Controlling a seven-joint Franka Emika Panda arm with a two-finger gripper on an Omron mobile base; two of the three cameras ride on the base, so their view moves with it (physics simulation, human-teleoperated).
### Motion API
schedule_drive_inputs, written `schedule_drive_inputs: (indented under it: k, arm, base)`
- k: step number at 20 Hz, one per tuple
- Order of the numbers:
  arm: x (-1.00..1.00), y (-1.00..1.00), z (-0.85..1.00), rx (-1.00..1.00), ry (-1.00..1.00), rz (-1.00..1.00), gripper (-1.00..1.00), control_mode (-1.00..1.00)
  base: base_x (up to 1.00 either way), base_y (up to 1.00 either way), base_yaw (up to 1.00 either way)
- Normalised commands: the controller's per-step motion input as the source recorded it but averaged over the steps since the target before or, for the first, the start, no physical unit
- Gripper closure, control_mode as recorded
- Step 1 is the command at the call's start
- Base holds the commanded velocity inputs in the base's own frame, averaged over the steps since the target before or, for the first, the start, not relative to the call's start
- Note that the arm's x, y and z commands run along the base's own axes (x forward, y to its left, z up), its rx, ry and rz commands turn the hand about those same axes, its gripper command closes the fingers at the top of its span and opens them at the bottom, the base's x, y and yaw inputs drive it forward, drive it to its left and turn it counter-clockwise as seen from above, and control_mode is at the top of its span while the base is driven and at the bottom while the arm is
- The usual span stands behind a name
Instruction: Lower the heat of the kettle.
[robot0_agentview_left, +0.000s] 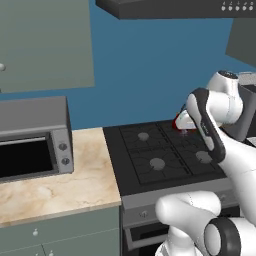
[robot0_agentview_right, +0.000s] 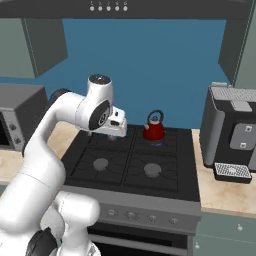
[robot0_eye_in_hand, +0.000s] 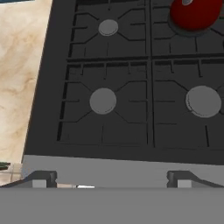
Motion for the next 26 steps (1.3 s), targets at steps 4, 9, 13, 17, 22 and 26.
schedule_drive_inputs:
  k: [4,9,13,17,22,26]
  arm:
    - [-0.59,-0.94,-0.47,0.17,-0.02,-0.05,-1.00,-1.00]
    - [-0.57,-0.80,-0.54,0.10,0.00,-0.08,-1.00,-1.00]
    - [-0.52,-0.59,-0.51,0.04,-0.01,-0.06,-1.00,-1.00]
    - [-0.44,-0.31,-0.44,0.02,-0.09,-0.02,-1.00,-1.00]
    - [-0.21,-0.05,-0.40,0.00,-0.07,0.00,-1.00,-1.00]
    - [-0.11,0.00,-0.35,0.00,-0.11,0.00,-1.00,-1.00]
  base:
    - [0.00,0.00,0.00]
    - [0.00,0.00,0.00]
    - [0.00,0.00,0.00]
    - [0.00,0.00,0.00]
    - [0.00,0.00,0.00]
    - [0.00,0.00,0.00]
